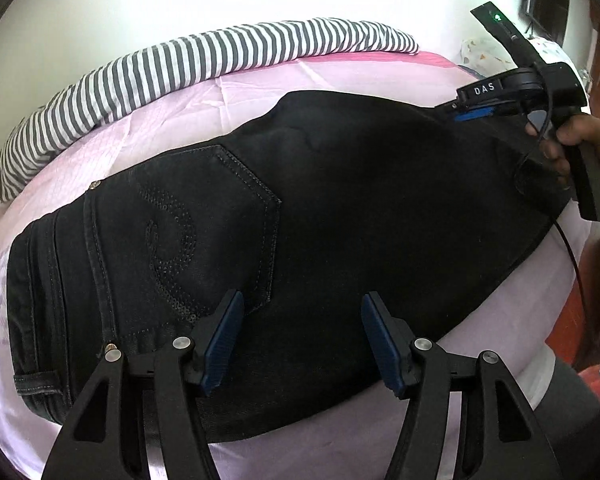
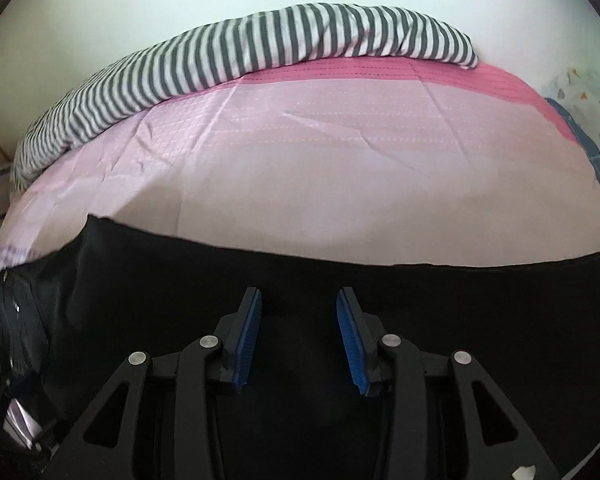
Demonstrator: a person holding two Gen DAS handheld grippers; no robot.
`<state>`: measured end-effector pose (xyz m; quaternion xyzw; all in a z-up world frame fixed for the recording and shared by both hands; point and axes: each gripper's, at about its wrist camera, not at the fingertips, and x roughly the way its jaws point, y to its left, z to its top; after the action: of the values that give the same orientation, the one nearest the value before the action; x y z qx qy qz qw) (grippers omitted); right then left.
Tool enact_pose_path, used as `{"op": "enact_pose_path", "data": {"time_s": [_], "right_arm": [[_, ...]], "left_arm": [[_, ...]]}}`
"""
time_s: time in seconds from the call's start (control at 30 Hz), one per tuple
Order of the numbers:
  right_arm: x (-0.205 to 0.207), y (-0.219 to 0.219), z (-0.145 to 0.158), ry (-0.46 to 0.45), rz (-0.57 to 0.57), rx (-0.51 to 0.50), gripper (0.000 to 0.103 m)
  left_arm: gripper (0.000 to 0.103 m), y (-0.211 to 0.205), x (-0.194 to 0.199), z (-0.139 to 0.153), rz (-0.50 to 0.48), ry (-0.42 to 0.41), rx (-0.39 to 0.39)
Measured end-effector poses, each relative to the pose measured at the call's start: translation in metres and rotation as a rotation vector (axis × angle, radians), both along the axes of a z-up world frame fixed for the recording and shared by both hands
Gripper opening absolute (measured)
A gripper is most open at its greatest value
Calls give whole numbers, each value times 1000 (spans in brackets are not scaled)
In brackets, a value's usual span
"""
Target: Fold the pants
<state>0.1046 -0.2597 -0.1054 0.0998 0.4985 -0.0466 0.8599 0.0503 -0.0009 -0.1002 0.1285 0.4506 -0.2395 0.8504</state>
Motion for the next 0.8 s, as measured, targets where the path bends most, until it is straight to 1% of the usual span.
{"op": "enact_pose_path", "data": {"time_s": [0.13,0.23,0.27,0.4,0.5,0.6,0.67,0.8], "right_arm": [[-2,-5,6,-18,-20,26,38],[-13,-7,12,-37,-30,10,38],[-18,-9,13,-40,-38,-3,39],[-32,-25,9,-18,-80,-20,41],[-41,-47,5,0,-135,-35,41],[-53,-78,1,12,-203,-1,41],[-65,-98,1,15,-250,-17,41],[-92,-138,1,18,-327,-11,41]], "left_arm": [[62,-3,1,-1,13,8,21],[63,-6,4,-1,35,25,35],[63,-7,5,-2,39,27,47],[64,-13,1,-3,59,26,80],[66,-14,1,-3,78,27,94],[68,-14,1,-3,94,28,104],[70,-12,1,-3,106,29,106],[71,-8,2,-3,122,35,104]]}}
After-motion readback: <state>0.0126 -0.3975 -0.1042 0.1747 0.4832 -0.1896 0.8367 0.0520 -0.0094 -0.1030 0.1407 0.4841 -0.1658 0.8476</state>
